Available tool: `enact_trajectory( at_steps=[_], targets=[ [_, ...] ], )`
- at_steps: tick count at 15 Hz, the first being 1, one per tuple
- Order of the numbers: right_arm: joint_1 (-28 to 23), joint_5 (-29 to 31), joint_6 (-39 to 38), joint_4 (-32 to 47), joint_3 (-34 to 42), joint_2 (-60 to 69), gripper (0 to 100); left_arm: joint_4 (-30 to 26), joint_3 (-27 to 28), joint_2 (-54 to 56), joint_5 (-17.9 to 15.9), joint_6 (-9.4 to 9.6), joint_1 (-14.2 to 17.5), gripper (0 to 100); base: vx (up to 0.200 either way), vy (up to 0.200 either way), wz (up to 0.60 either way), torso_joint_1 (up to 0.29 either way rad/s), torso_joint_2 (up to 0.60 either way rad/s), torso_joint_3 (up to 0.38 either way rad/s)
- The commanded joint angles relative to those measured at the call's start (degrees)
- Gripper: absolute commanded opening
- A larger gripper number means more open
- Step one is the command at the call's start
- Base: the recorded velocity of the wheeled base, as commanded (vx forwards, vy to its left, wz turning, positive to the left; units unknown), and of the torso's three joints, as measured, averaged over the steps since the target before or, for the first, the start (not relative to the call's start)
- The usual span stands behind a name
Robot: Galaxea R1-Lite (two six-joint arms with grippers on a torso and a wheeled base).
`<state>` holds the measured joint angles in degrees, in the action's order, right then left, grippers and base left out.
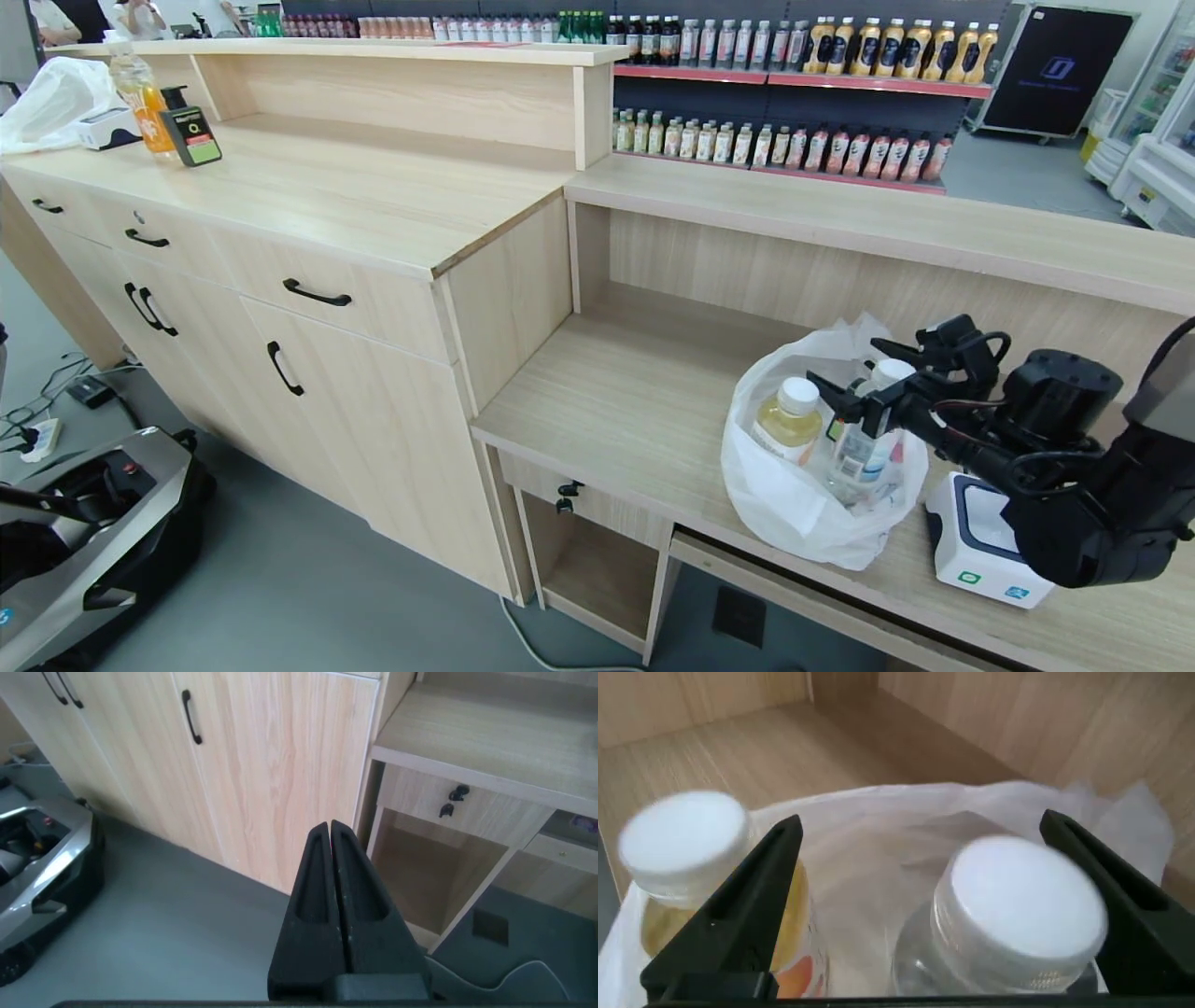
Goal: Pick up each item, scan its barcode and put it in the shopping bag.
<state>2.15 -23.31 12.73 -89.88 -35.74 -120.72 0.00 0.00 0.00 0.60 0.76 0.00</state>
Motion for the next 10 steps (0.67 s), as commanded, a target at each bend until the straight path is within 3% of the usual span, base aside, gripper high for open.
enact_trajectory(
  at_steps=[1,4,6,8,10],
  targets=[
    [-0.21,-0.07,2.21,0.94,0.15,6.47,100,0.0,0.0,0.0,0.02,0.04,0.0,0,0.0,0.0,0.0,0.0,0.0,0.0],
    [-2.85,0.02,4.32,5.59,3.05,19.03,100,0.0,0.0,0.0,0.02,0.04,0.0,0,0.0,0.0,0.0,0.0,0.0,0.0],
    [-6.89,0.11,9.33,10.87,8.85,29.58,100,0.0,0.0,0.0,0.02,0.04,0.0,0,0.0,0.0,0.0,0.0,0.0,0.0],
    [-13.13,0.19,12.15,20.27,9.64,36.96,100,0.0,0.0,0.0,0.02,-0.05,0.0,0,0.0,0.0,0.0,0.0,0.0,0.0],
    [-16.12,0.19,12.23,27.83,9.99,41.36,100,0.0,0.0,0.0,0.02,0.04,0.0,0,0.0,0.0,0.0,0.0,0.0,0.0]
  ],
)
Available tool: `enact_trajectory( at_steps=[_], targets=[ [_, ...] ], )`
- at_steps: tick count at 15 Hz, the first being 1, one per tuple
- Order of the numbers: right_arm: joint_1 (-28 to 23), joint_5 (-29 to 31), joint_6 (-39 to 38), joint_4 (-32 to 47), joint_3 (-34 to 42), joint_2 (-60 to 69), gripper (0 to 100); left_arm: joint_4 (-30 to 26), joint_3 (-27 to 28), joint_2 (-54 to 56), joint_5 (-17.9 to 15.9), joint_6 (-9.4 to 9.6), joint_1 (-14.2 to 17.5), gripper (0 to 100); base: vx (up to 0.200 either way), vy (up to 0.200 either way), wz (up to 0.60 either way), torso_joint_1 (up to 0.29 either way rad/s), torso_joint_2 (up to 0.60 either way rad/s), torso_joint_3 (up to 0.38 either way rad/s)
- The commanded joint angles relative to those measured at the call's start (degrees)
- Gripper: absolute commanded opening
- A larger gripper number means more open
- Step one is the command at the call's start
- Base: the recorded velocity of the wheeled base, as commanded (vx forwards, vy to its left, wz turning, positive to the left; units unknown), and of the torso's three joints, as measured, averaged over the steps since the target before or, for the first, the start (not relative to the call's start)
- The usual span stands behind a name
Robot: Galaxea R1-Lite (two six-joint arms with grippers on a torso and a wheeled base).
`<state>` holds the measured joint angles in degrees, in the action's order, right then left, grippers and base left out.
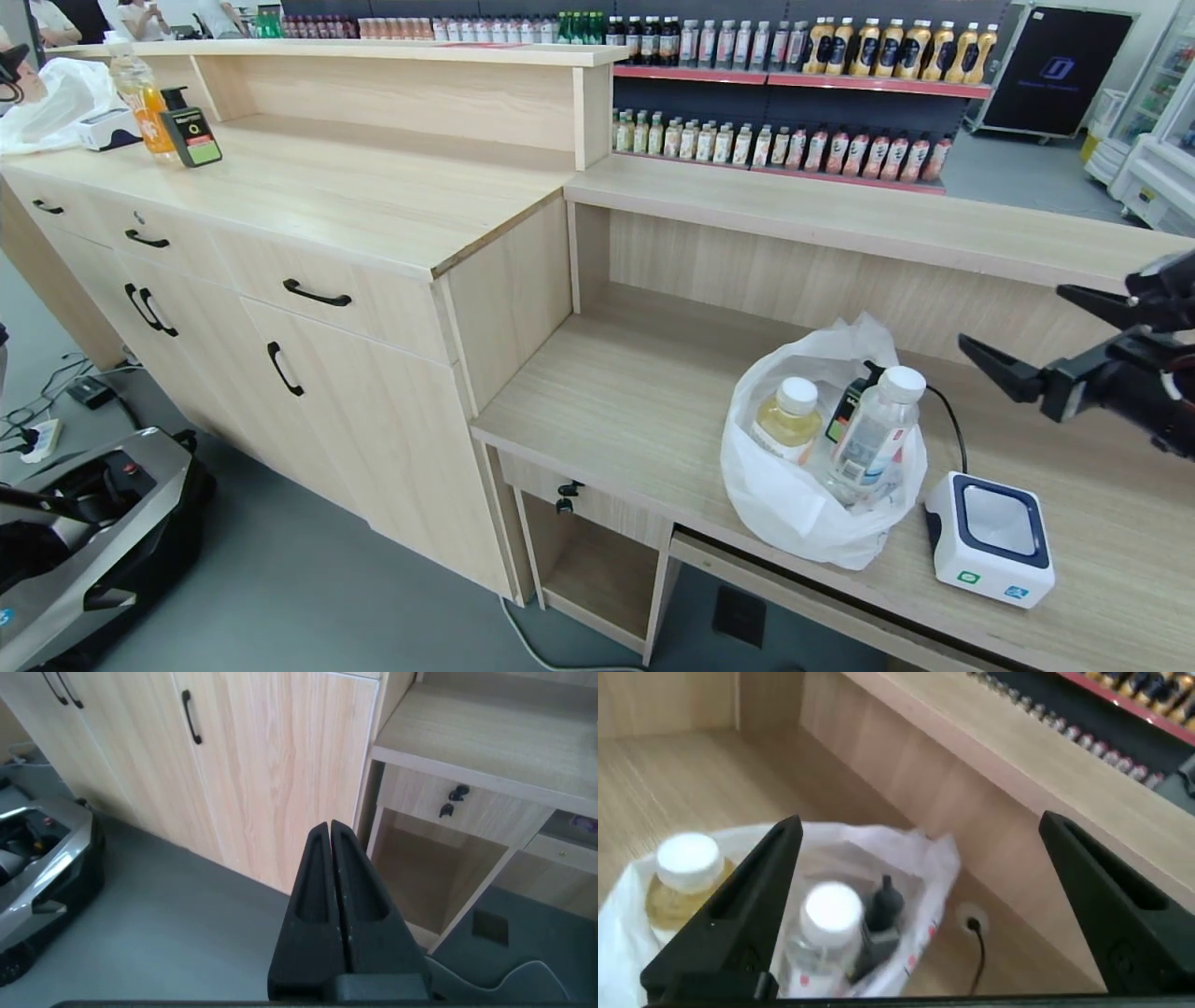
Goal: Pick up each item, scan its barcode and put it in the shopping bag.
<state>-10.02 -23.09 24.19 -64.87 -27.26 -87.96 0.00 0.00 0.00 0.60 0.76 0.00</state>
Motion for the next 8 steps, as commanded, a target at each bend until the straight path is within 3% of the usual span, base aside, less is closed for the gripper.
enact_trajectory(
  at_steps=[1,2,3,5,8],
  targets=[
    [-7.56,0.5,1.92,8.35,1.77,11.84,100,0.0,0.0,0.0,0.02,0.04,0.0,0,0.0,0.0,0.0,0.0,0.0,0.0],
    [-9.4,2.17,2.36,10.2,1.77,13.25,100,0.0,0.0,0.0,0.02,0.04,0.0,0,0.0,0.0,0.0,0.0,0.0,0.0],
    [-9.58,2.79,2.27,10.64,1.77,13.69,100,0.0,0.0,0.0,0.02,0.04,0.0,0,0.0,0.0,-0.6,-0.002,0.01,-0.002],
    [-9.58,9.55,0.07,11.52,1.86,14.83,100,0.0,0.0,0.0,0.02,-0.05,0.0,0,0.0,0.0,-0.6,0.002,0.0,0.005],
    [-5.8,20.1,-5.03,11.69,1.68,15.09,100,0.0,0.0,0.0,0.02,-0.05,0.0,0,0.0,0.0,-0.6,0.001,0.0,0.007]
  ],
)
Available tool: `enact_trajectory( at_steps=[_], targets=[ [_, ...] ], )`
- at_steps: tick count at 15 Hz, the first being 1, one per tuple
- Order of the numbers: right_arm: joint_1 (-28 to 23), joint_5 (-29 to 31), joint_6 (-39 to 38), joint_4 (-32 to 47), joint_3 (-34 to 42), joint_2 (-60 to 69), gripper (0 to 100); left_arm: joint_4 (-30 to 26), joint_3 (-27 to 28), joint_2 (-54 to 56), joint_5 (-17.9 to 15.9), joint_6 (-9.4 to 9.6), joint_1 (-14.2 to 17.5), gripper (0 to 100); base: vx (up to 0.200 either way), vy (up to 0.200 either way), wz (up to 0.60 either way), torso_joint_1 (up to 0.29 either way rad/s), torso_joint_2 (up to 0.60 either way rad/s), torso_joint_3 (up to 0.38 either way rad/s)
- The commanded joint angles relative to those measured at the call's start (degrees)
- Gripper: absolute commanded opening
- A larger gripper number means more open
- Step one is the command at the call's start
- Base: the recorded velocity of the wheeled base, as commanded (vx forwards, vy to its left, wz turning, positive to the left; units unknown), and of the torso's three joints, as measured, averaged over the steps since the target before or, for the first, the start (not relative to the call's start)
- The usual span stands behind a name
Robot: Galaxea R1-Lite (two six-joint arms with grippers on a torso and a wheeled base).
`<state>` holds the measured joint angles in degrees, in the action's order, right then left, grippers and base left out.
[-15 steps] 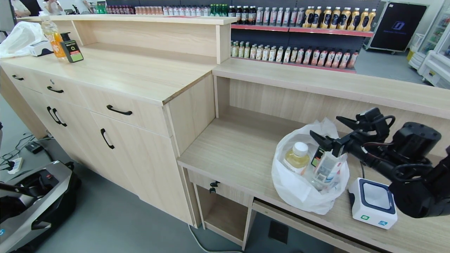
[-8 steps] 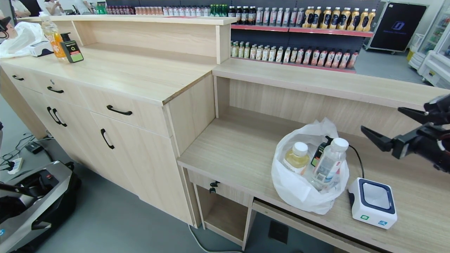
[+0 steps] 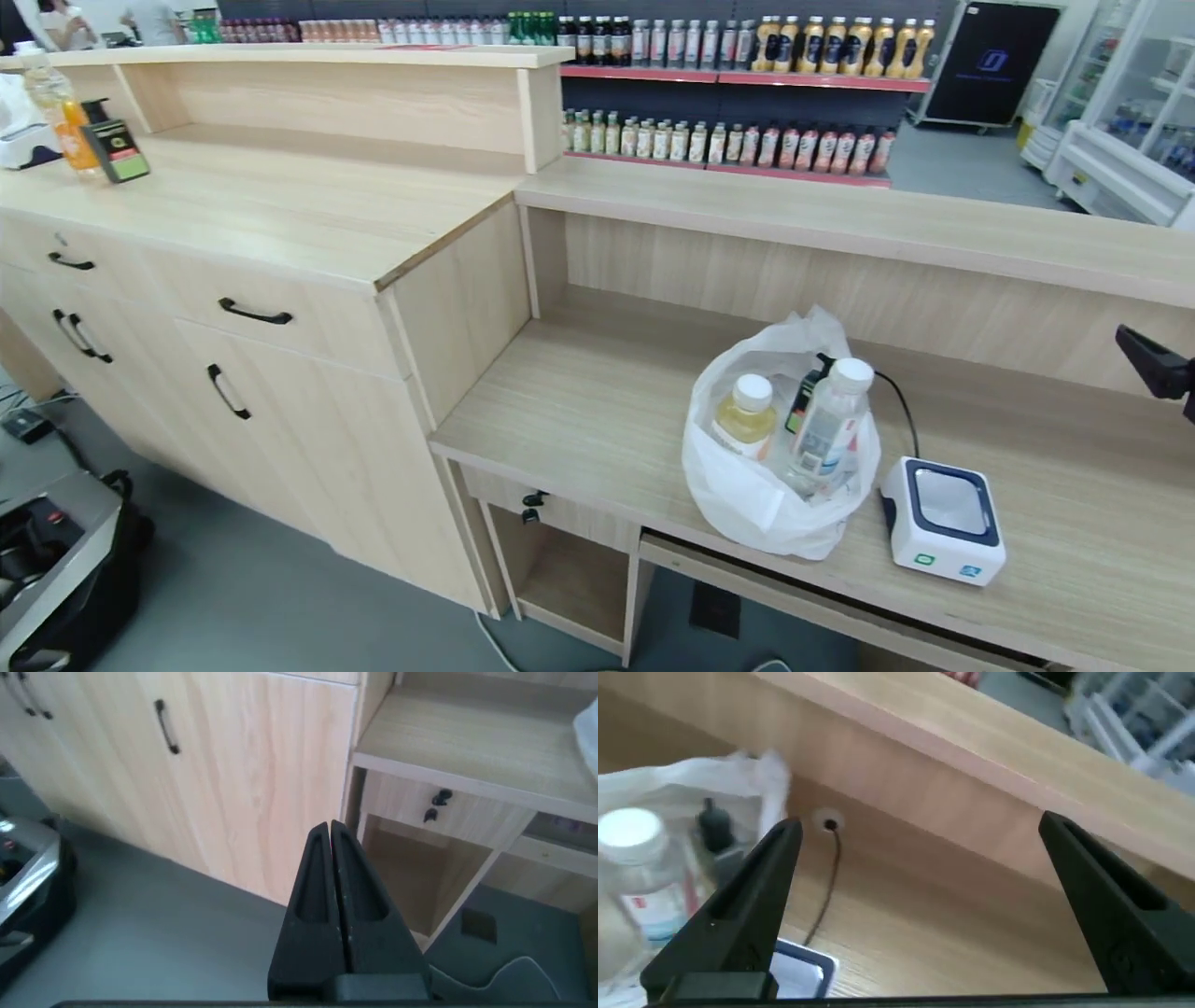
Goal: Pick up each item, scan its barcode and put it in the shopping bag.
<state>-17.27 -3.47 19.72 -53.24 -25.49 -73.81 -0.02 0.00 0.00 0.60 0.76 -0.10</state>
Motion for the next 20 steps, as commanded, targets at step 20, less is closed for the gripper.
enact_trajectory(
  at_steps=[20],
  targets=[
    [7.69,-3.21,-17.62,39.09,25.49,58.43,100,0.02,0.0,0.0,0.02,-0.05,0.1,0,0.0,0.0,-0.12,0.001,0.0,0.001]
  ],
)
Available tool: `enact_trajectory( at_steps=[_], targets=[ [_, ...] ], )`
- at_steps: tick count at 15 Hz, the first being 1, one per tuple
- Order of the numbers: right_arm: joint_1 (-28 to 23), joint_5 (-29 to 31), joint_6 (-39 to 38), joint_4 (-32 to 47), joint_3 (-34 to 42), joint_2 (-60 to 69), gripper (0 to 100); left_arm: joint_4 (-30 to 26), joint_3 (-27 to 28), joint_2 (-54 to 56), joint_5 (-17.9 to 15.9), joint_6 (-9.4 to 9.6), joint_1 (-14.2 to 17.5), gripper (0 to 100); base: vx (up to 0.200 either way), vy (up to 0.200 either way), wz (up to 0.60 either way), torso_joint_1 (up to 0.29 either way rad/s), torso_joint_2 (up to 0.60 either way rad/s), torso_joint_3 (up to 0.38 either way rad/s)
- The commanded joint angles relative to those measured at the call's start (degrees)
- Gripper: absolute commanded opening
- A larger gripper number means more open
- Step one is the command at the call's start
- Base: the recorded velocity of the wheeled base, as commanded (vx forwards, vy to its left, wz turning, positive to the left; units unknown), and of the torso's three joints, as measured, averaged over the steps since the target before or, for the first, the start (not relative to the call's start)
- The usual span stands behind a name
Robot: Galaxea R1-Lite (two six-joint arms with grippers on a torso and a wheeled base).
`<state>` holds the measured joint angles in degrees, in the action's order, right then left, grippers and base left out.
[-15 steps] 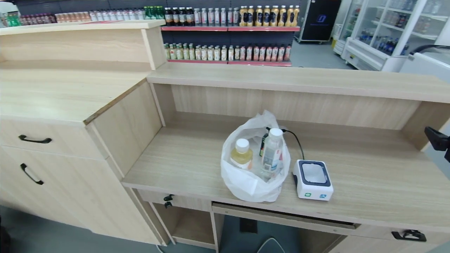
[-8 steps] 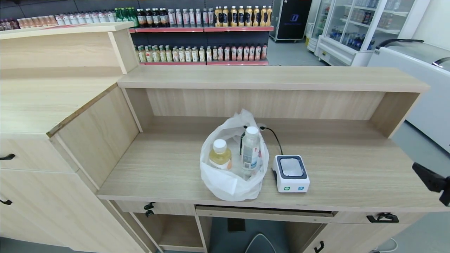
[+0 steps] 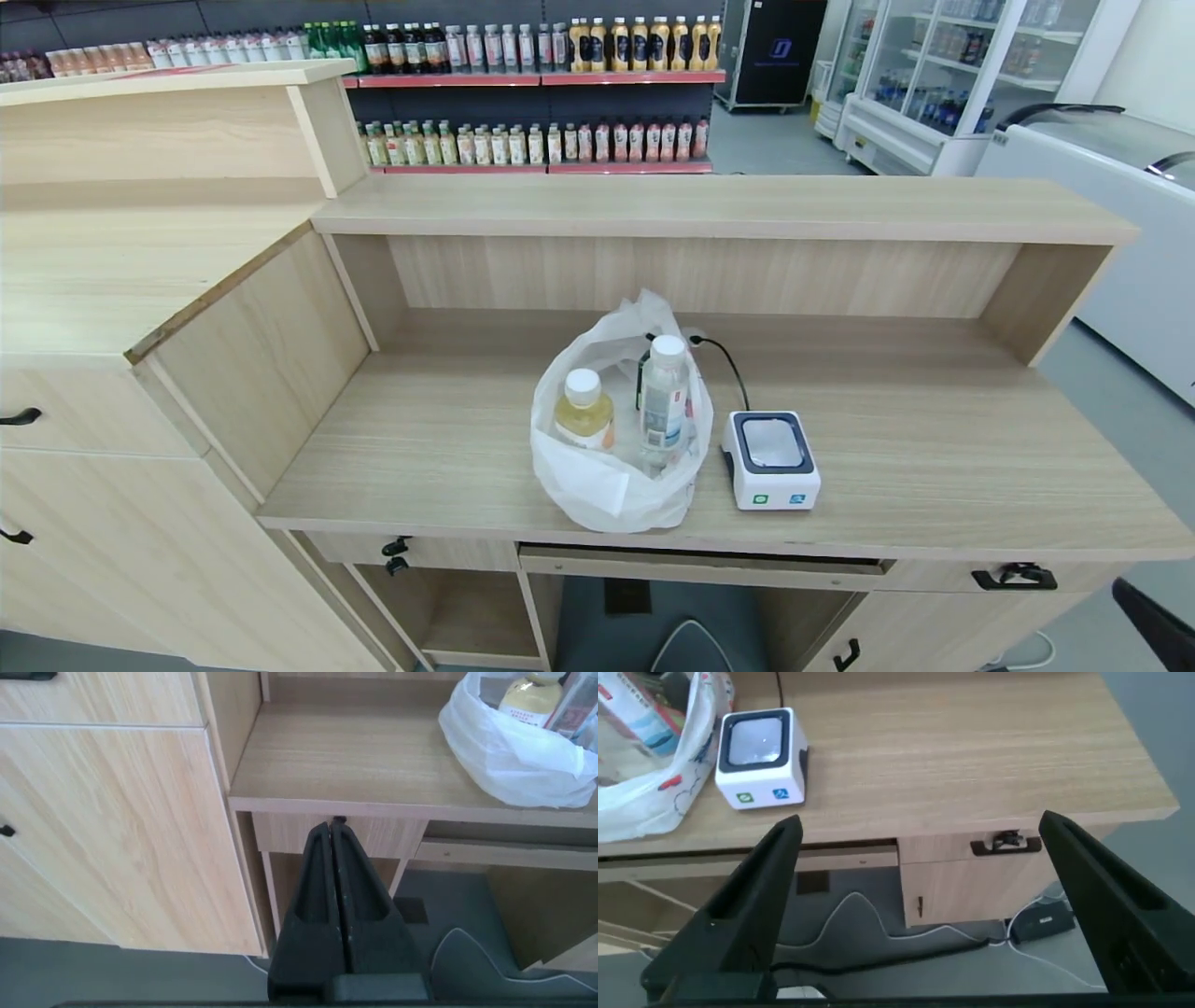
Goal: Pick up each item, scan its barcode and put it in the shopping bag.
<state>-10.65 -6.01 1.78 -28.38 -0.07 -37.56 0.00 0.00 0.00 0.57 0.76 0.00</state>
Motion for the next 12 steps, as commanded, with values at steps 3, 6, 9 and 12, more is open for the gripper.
enact_trajectory(
  at_steps=[3,6,9,12],
  targets=[
    [3.8,2.23,1.56,24.6,-1.51,31.76,100,0.0,0.0,0.0,0.04,-0.05,0.0,0,0.0,0.0,0.0,0.0,0.0,0.0],
    [6.44,5.48,1.47,24.6,-1.25,31.93,100,0.0,0.0,0.0,0.04,0.04,0.0,0,0.0,0.0,0.0,0.0,0.0,0.0],
    [9.69,8.47,1.47,24.95,-0.28,34.04,100,0.0,0.0,0.0,0.04,-0.05,0.0,0,0.0,0.0,0.0,0.0,0.0,0.0],
    [11.01,8.82,1.47,24.6,0.07,37.3,100,0.0,0.0,0.0,0.04,0.04,0.0,0,0.0,0.0,0.0,0.0,0.0,0.0]
  ],
)
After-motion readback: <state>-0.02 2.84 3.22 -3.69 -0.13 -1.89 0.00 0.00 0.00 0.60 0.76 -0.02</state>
